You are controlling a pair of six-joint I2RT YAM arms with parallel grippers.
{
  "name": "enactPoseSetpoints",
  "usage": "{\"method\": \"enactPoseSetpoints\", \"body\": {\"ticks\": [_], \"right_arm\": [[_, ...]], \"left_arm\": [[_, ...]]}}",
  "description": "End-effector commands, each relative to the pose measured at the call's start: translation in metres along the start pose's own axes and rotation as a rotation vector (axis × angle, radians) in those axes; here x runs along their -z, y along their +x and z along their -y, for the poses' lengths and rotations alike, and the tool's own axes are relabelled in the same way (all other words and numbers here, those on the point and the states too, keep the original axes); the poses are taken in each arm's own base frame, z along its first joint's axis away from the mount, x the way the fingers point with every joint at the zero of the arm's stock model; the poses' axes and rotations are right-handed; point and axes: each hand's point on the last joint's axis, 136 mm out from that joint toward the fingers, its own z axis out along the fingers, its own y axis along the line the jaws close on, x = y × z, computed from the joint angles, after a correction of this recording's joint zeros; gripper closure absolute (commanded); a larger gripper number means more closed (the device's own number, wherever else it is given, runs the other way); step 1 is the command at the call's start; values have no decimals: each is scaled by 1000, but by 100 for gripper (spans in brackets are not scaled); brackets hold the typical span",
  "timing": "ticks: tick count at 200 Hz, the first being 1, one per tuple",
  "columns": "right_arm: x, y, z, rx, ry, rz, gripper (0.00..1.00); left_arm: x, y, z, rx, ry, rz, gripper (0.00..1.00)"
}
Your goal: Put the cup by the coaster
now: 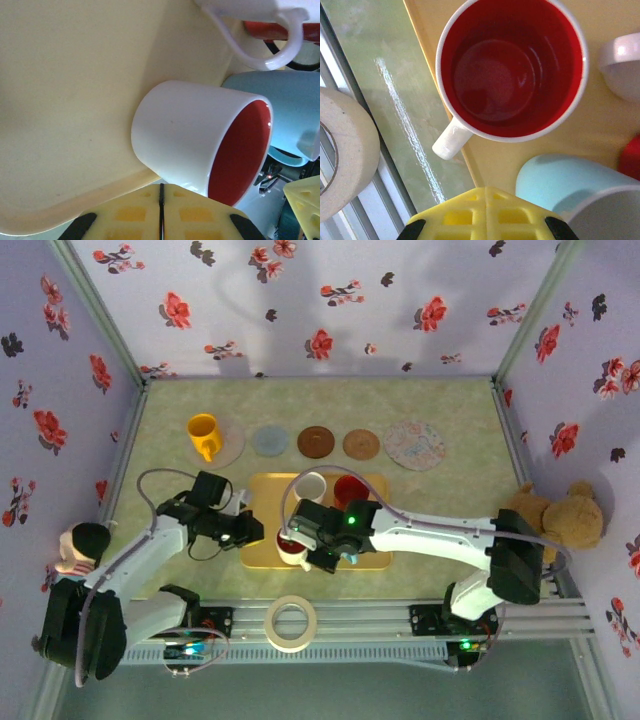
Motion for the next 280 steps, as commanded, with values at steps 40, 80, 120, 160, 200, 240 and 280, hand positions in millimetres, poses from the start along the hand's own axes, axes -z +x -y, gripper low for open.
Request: {"method": "enactPoseSetpoints", "body": {"ticks": [40,80,120,160,200,240,280], "right_arm": [[-19,14,-9,69,-42,-92,100],[-28,12,-10,95,-44,-107,100],[-35,2,-12,108,-60,-89,100],[-41,-4,-16,125,-82,-83,100],[-43,-13,-18,134,-102,-58,100],[-45,-25,-15,125,-114,-20,100],[-49,-39,-14,126,-129,13,100]], "left_arm": [[-14,1,0,19,8,-50,91],[-16,-2,-1,14,6,-53,91],[-19,-5,-1,15,7,-42,92],[-21,-10,-1,9,5,-44,92],[-25,-21,4,5,15,-28,92],[-24,-28,6,-7,11,-18,93],[-25,-33,9,-25,5,-25,93]]}}
